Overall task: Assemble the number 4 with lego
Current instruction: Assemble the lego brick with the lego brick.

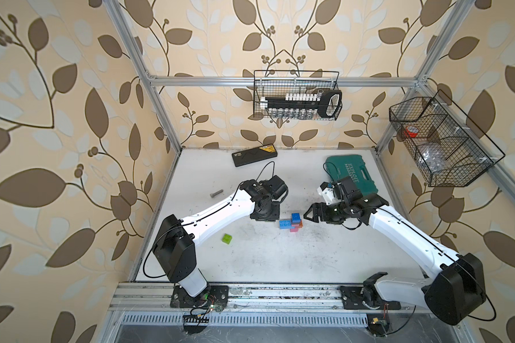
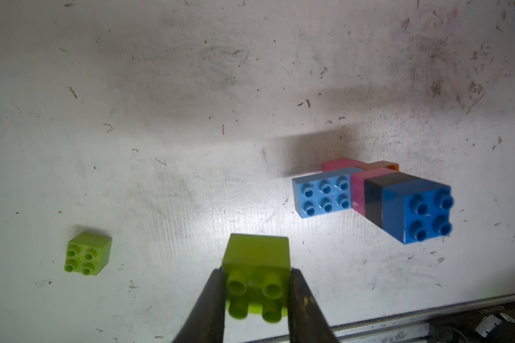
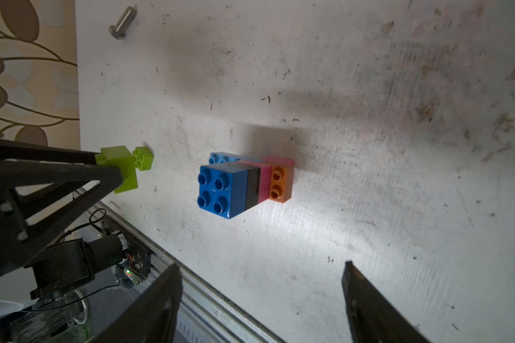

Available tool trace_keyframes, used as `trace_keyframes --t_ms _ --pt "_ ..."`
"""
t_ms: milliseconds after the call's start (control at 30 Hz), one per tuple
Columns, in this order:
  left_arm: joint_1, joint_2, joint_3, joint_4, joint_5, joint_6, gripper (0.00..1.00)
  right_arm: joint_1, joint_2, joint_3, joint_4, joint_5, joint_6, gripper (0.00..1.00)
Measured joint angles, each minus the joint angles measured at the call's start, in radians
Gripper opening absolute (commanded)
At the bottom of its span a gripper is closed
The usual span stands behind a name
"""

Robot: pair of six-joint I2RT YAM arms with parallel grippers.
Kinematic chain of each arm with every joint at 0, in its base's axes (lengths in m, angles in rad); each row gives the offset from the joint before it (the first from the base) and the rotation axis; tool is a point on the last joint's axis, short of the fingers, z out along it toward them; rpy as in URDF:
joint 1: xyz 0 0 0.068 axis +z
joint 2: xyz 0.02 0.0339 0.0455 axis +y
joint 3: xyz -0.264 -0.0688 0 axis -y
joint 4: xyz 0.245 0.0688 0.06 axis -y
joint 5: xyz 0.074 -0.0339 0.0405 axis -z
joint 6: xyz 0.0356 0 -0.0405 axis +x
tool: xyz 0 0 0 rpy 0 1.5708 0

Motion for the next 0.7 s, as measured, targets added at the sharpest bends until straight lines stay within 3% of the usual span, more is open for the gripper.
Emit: trace_keyframes --t_ms 333,700 --pt "-0.035 0.057 0.064 -0.002 0.028 -0.067 0.0 0.0 0.078 0.001 0.075 -0.026 0.018 0.6" --pt "-0.049 0.108 0.097 0.003 0.053 -0.08 0.0 0.039 0.122 0.03 0.085 -0.021 0.024 0.58"
